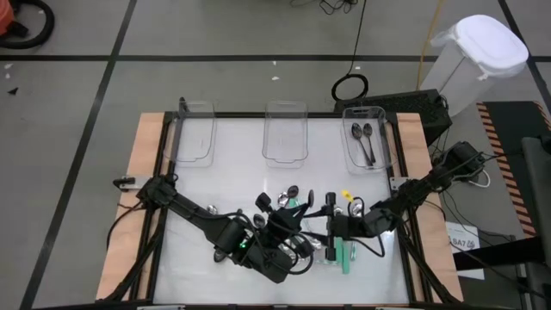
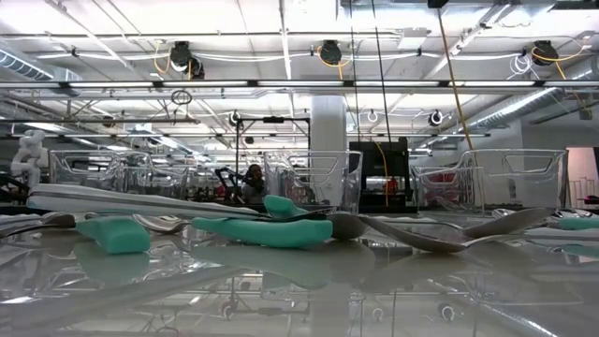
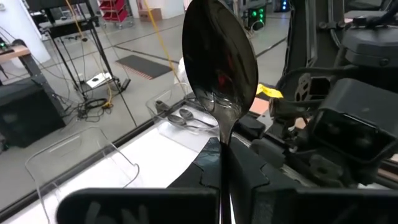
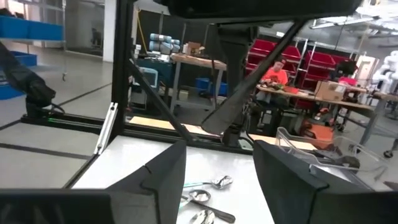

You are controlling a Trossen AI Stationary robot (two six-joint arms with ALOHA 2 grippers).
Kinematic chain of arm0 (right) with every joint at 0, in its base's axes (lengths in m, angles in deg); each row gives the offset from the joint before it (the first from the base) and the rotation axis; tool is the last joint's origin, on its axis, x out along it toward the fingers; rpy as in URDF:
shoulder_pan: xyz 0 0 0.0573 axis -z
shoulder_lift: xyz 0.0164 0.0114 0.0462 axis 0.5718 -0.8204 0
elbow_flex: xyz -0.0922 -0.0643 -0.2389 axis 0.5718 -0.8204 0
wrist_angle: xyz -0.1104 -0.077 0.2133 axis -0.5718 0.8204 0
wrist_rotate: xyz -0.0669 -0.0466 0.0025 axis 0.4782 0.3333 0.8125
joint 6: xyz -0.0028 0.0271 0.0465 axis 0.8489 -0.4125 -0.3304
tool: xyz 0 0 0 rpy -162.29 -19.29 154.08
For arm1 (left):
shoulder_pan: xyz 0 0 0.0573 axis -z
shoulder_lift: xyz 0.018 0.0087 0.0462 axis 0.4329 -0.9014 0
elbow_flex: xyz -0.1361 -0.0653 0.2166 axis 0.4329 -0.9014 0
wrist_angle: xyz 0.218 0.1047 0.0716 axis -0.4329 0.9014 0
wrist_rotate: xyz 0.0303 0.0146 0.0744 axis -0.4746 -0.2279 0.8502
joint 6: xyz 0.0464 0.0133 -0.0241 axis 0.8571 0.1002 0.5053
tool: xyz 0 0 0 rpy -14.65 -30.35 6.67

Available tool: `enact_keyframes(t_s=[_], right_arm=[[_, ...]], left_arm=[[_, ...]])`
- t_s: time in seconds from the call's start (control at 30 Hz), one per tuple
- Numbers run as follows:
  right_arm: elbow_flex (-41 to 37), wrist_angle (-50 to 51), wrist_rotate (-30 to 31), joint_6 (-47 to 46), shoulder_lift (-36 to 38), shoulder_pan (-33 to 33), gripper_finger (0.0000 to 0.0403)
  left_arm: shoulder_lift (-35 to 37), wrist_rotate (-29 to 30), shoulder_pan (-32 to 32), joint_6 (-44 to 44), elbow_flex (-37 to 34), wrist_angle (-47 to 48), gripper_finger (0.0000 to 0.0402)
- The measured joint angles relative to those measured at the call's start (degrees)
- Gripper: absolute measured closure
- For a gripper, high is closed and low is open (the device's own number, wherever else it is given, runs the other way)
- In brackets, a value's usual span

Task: Sort silverware by color (type)
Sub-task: Put the black spoon into the right transparent bin

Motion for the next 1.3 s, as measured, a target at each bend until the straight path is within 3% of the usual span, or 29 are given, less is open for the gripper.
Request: enact_keyframes(t_s=[0.17,0.37,0.6,0.73,0.97,1.3], right_arm=[[0.00,-0.39,-0.57,-2.87,-0.01,1.31,0.0219],[0.02,-1.81,-6.10,-4.03,-0.01,2.25,0.0219],[-0.04,-1.71,-7.34,-2.63,-0.01,2.30,0.0224],[-0.07,-1.79,-7.29,-2.54,-0.01,2.33,0.0257],[-0.11,-1.27,-7.06,-3.48,0.25,2.41,0.0361],[-0.11,5.66,-7.15,-6.41,1.70,2.30,0.0364]], left_arm=[[-0.15,-1.63,-0.48,2.59,0.00,-3.08,0.0395],[-2.61,-4.38,-2.35,7.97,-0.07,-9.82,0.0396],[-2.80,-5.69,-2.41,8.75,-0.07,-10.64,0.0396],[-2.80,-5.56,-2.05,9.05,-0.07,-10.62,0.0396],[-2.78,-6.01,-1.35,10.55,-0.04,-10.50,0.0379],[-2.27,-6.14,0.54,10.78,-0.04,-8.32,0.0367]])
